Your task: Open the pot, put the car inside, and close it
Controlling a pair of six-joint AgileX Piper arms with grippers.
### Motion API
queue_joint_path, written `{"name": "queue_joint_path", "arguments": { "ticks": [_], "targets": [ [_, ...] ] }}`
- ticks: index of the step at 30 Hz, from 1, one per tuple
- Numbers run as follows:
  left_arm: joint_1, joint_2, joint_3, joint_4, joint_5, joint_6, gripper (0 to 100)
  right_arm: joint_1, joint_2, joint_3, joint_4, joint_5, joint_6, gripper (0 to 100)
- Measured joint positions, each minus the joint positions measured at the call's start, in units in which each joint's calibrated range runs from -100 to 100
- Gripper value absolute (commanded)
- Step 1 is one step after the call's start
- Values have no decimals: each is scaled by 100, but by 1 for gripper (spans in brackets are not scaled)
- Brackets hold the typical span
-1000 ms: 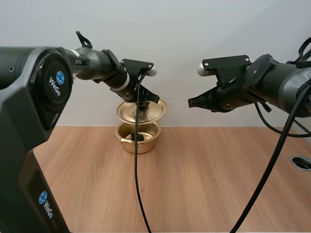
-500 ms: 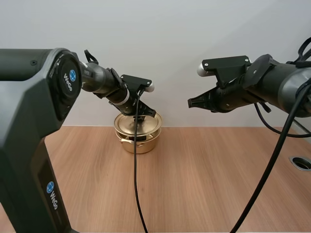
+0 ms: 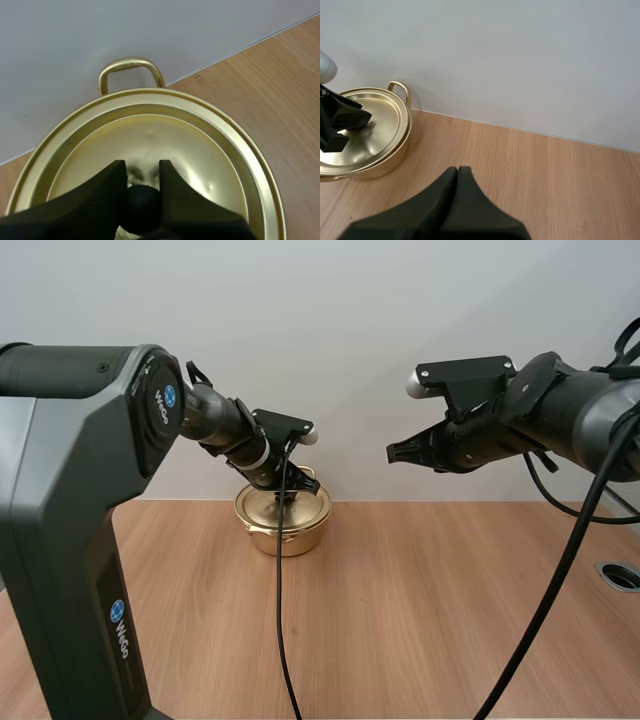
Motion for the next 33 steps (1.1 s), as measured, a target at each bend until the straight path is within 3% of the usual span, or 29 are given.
{"name": "queue_joint_path", "arguments": {
  "ticks": [2, 5, 6, 7, 9, 10, 20, 28, 33],
  "targets": [
    [0, -14, 0, 0, 0, 10, 71, 0, 0, 0, 11, 0, 0, 0],
    [13, -153, 0, 44, 26, -2, 68, 0, 0, 0, 36, 0, 13, 0],
    [13, -232, 0, 44, 65, -2, 62, 0, 0, 0, 36, 0, 34, 0],
    [13, -289, 0, 44, 65, -2, 49, 0, 0, 0, 81, -35, 67, 0],
    [44, -595, -28, 55, 102, -51, 12, 0, 0, 0, 136, -35, 73, 0],
    [71, -765, -28, 55, 181, -94, 0, 0, 0, 0, 168, -17, 73, 0],
    [433, -2656, -28, 157, 2071, -649, 0, 18, -523, 0, 548, -136, 281, 0],
    [433, -4160, 377, -69, 2947, -1548, 0, 186, -1568, 389, 840, -901, 281, 0],
    [252, -5111, 1335, 379, 2089, -2229, 0, 186, -2272, 1319, 1051, -2077, 79, 0]
  ]
}}
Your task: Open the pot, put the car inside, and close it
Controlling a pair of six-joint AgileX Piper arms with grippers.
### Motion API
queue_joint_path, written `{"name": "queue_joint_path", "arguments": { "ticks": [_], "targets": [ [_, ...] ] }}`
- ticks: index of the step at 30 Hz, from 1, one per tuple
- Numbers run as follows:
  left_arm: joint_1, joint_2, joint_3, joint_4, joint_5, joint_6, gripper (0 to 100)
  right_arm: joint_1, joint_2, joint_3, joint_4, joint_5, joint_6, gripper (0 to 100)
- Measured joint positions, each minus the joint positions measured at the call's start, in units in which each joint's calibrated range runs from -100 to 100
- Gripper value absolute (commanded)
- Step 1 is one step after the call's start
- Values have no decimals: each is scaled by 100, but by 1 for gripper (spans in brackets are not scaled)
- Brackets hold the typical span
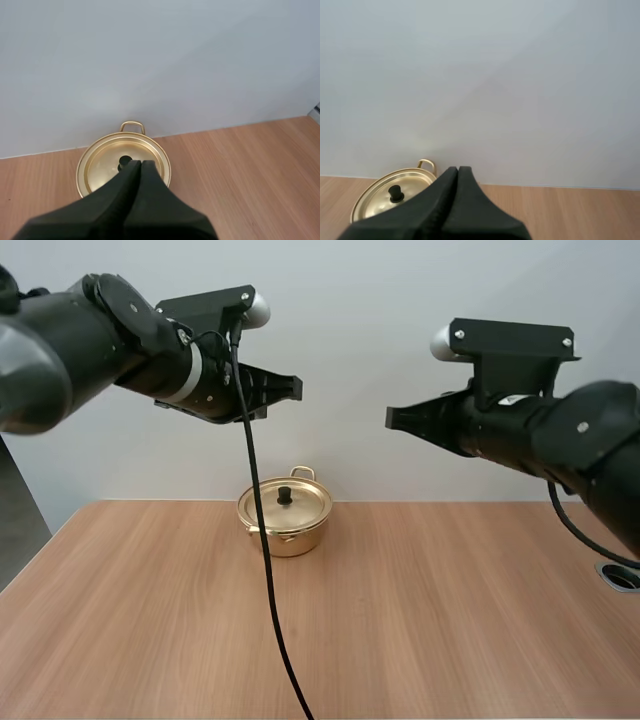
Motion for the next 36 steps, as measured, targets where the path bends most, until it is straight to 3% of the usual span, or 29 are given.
{"name": "queue_joint_path", "arguments": {
  "ticks": [6, 14, 19, 24, 29, 36],
  "targets": [
    [-49, -1151, 1261, 230, -1605, -153, 0, 69, -825, 1098, 4, -401, -706, 0],
    [-49, -2660, 2816, 568, -3483, 148, 0, 602, -1388, 1494, 8, 1224, -829, 0],
    [-49, -3618, 3824, 634, -3425, 283, 0, 792, -1705, 1729, -552, 2065, -829, 0],
    [48, -4538, 4836, 936, -2696, 480, 0, 792, -2233, 1986, -700, 1901, -748, 0],
    [166, -5527, 5844, 958, -2996, 3, 0, 792, -2546, 1972, -820, 2094, -653, 0],
    [164, -6308, 6460, 958, -3055, -583, 0, 792, -2826, 2056, -1312, 2024, -294, 0]
  ]
}}
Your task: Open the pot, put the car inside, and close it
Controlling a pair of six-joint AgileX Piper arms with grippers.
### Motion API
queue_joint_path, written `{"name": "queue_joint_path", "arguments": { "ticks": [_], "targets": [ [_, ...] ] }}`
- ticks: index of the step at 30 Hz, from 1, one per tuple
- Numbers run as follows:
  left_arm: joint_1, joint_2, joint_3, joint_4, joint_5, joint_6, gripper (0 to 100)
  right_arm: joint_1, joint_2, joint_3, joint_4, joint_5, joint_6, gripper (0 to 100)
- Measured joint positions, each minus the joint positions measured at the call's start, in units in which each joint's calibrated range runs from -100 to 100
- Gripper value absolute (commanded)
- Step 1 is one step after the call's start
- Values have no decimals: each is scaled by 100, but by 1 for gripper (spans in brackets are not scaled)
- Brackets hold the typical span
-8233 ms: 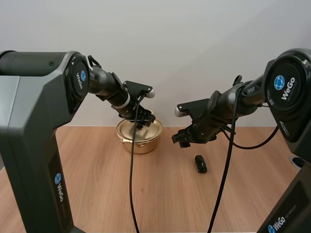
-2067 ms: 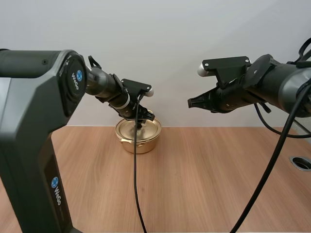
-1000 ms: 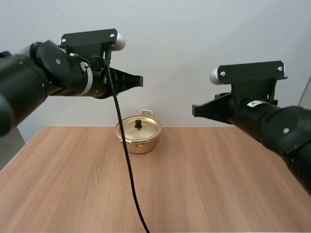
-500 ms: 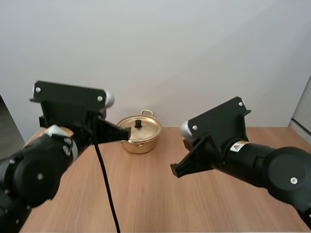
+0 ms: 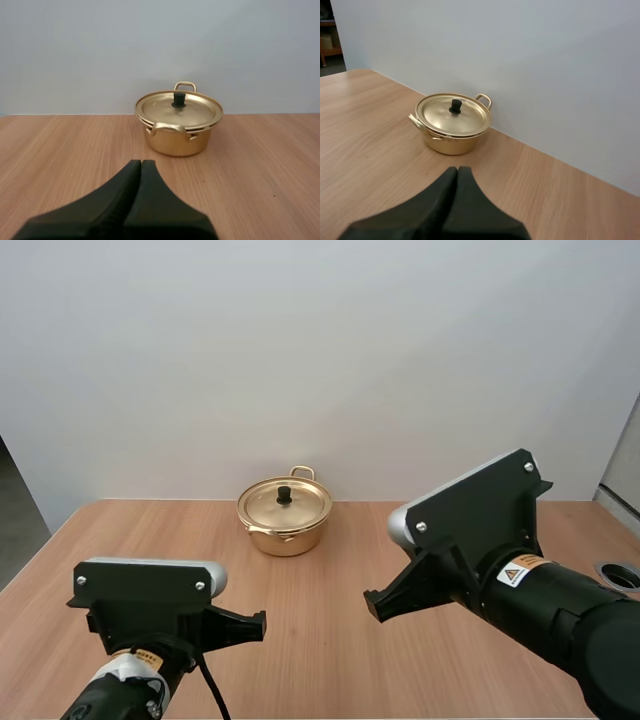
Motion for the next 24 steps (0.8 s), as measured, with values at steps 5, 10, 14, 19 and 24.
{"name": "queue_joint_path", "arguments": {
  "ticks": [5, 10, 14, 19, 24],
  "targets": [
    [0, 0, 2, 43, -320, 10, 0, 0, 0, 108, -475, -448, 271, 0],
    [0, 0, 2, 43, -320, 10, 0, 0, -10, 787, -482, -1637, 628, 0],
    [0, 0, 2, 153, -256, 10, 0, 0, -10, 1412, -662, -2689, 626, 0],
    [0, 0, 2, 507, 278, 10, 0, -29, -135, 2087, -704, -3769, 654, 0],
    [0, 0, 2, 534, 257, 10, 0, -363, -789, 2177, -250, -3838, 773, 0]
  ]
}}
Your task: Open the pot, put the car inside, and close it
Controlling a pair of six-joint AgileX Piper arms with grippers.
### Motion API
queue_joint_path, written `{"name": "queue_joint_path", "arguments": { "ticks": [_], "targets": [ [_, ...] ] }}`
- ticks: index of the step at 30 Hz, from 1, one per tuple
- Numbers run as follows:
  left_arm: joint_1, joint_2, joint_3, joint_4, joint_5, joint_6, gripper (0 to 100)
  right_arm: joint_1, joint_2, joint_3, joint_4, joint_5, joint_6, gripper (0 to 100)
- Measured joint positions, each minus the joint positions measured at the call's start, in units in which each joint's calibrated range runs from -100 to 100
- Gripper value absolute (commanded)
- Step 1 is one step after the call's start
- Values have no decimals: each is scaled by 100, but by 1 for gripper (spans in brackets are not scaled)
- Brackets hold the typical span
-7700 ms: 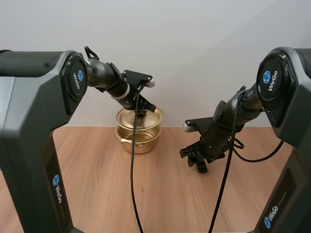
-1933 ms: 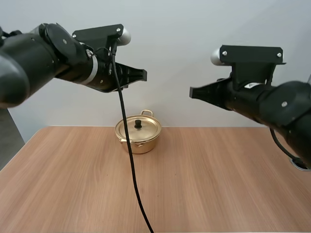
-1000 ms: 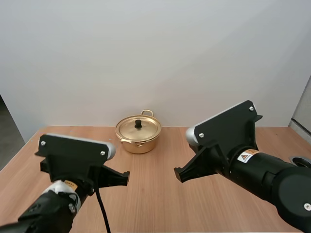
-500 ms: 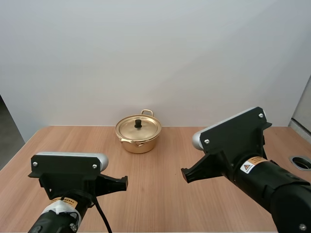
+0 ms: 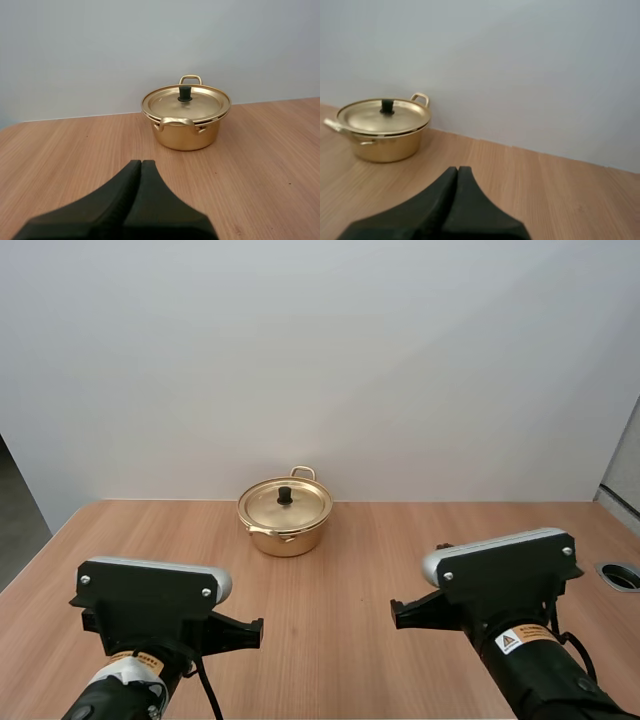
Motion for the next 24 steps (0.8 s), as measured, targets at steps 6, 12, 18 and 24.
{"name": "queue_joint_path", "arguments": {
  "ticks": [6, 12, 18, 24],
  "targets": [
    [0, 0, 0, -1, -191, 0, 0, -205, -389, 0, -291, 1355, 171, 0],
    [0, 0, 0, -1, -191, 0, 0, -205, -389, 0, -851, 2389, 820, 0],
    [0, 0, 0, -1, -191, 0, 0, -205, -389, 0, -891, 2423, 868, 0],
    [0, 0, 0, -1, -191, 0, 0, -205, -389, 0, -891, 2423, 868, 0]
  ]
}}
